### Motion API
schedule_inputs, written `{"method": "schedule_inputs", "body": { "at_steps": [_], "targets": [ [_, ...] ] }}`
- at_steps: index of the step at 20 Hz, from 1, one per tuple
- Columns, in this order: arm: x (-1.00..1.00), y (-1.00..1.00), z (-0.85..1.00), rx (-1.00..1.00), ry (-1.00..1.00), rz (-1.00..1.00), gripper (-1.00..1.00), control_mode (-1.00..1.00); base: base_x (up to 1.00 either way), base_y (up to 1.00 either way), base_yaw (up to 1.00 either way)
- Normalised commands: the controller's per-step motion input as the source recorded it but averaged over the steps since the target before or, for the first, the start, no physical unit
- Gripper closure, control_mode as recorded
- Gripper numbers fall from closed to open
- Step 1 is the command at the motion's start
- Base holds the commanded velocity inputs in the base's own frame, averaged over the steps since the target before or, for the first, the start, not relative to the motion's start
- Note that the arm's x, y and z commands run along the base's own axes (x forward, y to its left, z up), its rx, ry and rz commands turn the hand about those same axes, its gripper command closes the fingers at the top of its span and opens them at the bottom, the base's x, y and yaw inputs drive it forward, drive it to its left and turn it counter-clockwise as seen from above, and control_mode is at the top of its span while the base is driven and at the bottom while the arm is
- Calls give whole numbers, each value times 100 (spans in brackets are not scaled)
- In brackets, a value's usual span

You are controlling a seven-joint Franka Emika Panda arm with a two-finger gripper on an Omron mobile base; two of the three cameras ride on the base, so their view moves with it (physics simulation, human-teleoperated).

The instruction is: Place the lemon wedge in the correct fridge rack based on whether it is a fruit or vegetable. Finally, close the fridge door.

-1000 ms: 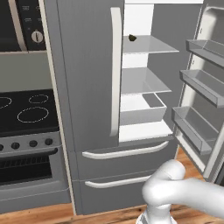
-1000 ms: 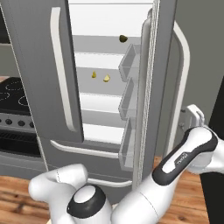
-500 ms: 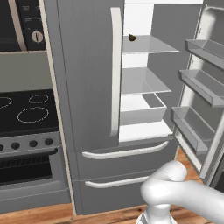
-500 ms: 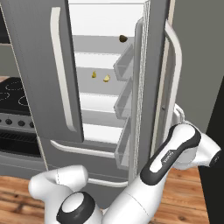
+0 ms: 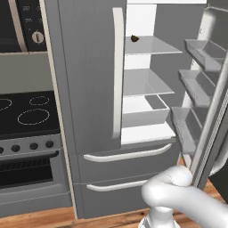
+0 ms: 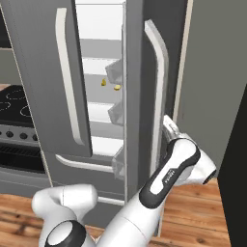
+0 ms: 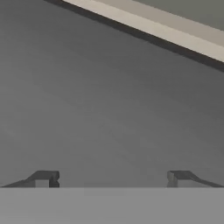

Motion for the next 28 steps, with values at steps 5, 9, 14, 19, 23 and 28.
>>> {"method": "schedule_inputs", "body": {
  "at_steps": [5, 9, 14, 19, 23, 28],
  "targets": [
    [57, 79, 0, -1, -5, 0, -100, -100, 0, 0, 0],
    [71, 63, 0, 0, 0, 0, -100, -100, 0, 0, 0],
    [57, 30, 12, 0, 0, 0, -100, -100, 0, 0, 0],
    [29, 8, 26, -1, 0, -9, -100, -100, 0, 0, 0],
    [5, 0, 29, -1, 3, -25, -100, -100, 0, 0, 0],
    [16, 13, 11, -2, 14, -27, -100, -100, 0, 0, 0]
  ]
}}
